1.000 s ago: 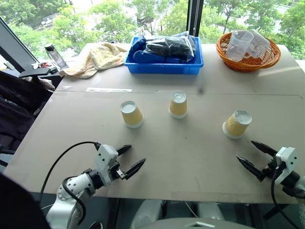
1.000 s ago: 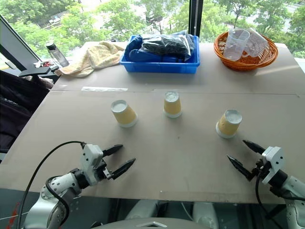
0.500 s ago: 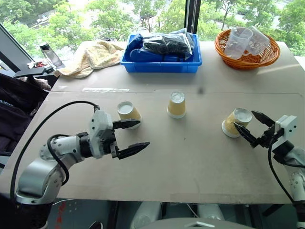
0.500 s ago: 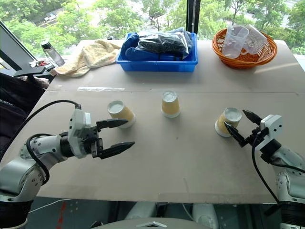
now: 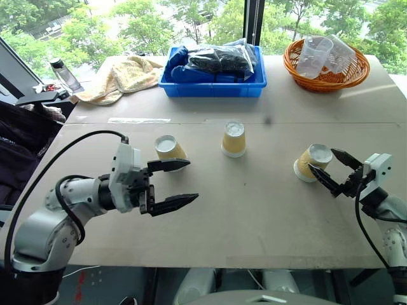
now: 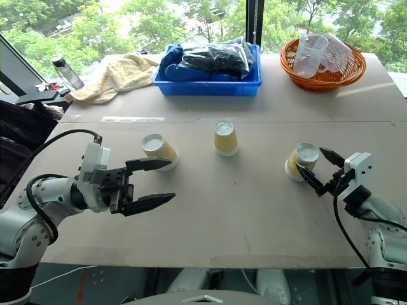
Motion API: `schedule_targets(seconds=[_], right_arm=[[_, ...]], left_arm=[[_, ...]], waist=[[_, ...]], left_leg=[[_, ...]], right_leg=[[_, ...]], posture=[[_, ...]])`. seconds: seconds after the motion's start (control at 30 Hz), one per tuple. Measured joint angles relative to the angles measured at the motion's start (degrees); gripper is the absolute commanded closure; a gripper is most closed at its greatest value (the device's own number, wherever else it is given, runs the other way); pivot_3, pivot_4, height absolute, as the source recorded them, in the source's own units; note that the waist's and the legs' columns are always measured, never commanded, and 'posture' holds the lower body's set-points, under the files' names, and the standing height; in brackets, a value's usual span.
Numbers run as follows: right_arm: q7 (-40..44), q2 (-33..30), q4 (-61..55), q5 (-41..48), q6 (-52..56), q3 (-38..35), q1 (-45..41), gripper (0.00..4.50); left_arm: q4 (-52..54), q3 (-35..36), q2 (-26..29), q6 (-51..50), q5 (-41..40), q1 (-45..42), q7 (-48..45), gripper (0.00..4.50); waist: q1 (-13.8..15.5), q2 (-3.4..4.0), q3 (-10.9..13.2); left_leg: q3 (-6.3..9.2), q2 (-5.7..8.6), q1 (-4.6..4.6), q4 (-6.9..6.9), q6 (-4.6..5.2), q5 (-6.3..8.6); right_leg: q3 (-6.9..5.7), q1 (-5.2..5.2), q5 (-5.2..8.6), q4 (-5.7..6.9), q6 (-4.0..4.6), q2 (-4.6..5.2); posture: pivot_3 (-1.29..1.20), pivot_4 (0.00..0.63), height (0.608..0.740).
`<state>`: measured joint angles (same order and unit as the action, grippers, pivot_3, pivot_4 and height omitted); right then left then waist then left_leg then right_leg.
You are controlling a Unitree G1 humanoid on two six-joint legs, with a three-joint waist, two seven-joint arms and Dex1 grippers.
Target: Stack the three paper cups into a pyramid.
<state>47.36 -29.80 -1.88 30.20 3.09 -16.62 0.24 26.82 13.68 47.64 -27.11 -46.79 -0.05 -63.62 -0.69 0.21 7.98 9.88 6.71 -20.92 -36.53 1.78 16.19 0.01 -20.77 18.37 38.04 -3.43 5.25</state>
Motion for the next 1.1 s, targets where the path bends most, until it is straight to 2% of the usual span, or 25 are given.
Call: schedule_targets(seconds=[0.2,0.3,0.4,0.43,0.73,0.87,0.97,1.1], right_arm=[[1.0,0.7,0.6,-0.1,-0.5,0.2,-0.9,0.01],[1.1,0.9,0.8,-0.3,-0.8,0.2,-0.9,0.85],[1.2,1.1,0.8,-0.4,-0.9,0.2,-1.3,2.25],[1.2,1.1,0.9,-0.5,-0.9,0.2,-1.3,2.45],[2.3,1.2,1.6,-0.6,-1.3,0.7,-1.7,2.45],[3.4,1.0,-5.0,-0.6,2.1,6.6,-1.7,2.45],[3.4,1.1,-10.4,-1.0,7.8,14.4,-4.7,2.45],[3.8,2.5,-11.9,-3.3,9.8,21.8,-7.5,2.45]], left_arm=[[1.5,1.1,0.5,-2.2,-3.5,-2.0,-0.3,0.00],[1.5,1.2,0.5,-2.6,-3.9,-2.0,-0.4,0.00],[1.5,1.2,0.5,-2.8,-3.9,-2.0,-0.4,0.00],[1.5,1.2,0.5,-2.8,-3.9,-2.0,-0.4,0.00],[1.5,1.5,0.5,-2.7,-3.9,-2.0,-0.4,0.00],[1.1,3.4,1.6,-2.6,-3.9,-1.8,-1.3,0.00],[0.0,5.4,2.7,-2.5,-3.9,-1.9,-2.0,0.00],[-0.7,6.3,3.0,-2.5,-3.8,-1.7,-2.7,0.00]], waist=[[0.0,0.00,0.0],[-0.1,0.00,0.0],[-0.1,0.00,0.0],[-0.1,0.00,0.0],[-0.1,0.00,0.0],[-0.4,0.03,0.0],[-0.4,0.03,0.0],[0.1,-0.04,0.0]], left_leg=[[-0.01,0.00,0.01,0.00,0.00,0.00],[-0.01,0.00,0.01,0.00,0.00,0.00],[-0.01,0.00,0.01,0.00,0.00,0.00],[-0.01,0.00,0.01,0.00,0.00,0.00],[-0.01,0.00,0.03,0.00,0.00,0.00],[-0.01,-0.01,0.03,0.01,0.00,0.00],[-0.02,-0.01,0.03,0.00,0.00,0.00],[0.01,0.00,-0.02,-0.01,0.00,0.00]], right_leg=[[0.01,0.00,0.00,0.00,0.00,0.00],[0.01,0.00,0.00,0.00,0.00,-0.01],[0.01,0.00,0.00,0.01,0.00,-0.01],[0.01,0.00,0.00,0.01,0.00,-0.01],[0.02,0.00,0.00,0.02,0.00,-0.01],[0.12,-0.08,0.00,0.07,0.00,-0.06],[0.18,-0.09,0.00,0.07,0.00,-0.07],[0.14,-0.12,0.00,0.03,0.00,-0.06]], posture=[[0.00,0.150,0.740],[0.00,0.150,0.740],[0.00,0.150,0.740],[0.00,0.150,0.740],[0.00,0.150,0.740],[0.00,0.150,0.740],[0.00,0.150,0.740],[0.00,0.150,0.740]])
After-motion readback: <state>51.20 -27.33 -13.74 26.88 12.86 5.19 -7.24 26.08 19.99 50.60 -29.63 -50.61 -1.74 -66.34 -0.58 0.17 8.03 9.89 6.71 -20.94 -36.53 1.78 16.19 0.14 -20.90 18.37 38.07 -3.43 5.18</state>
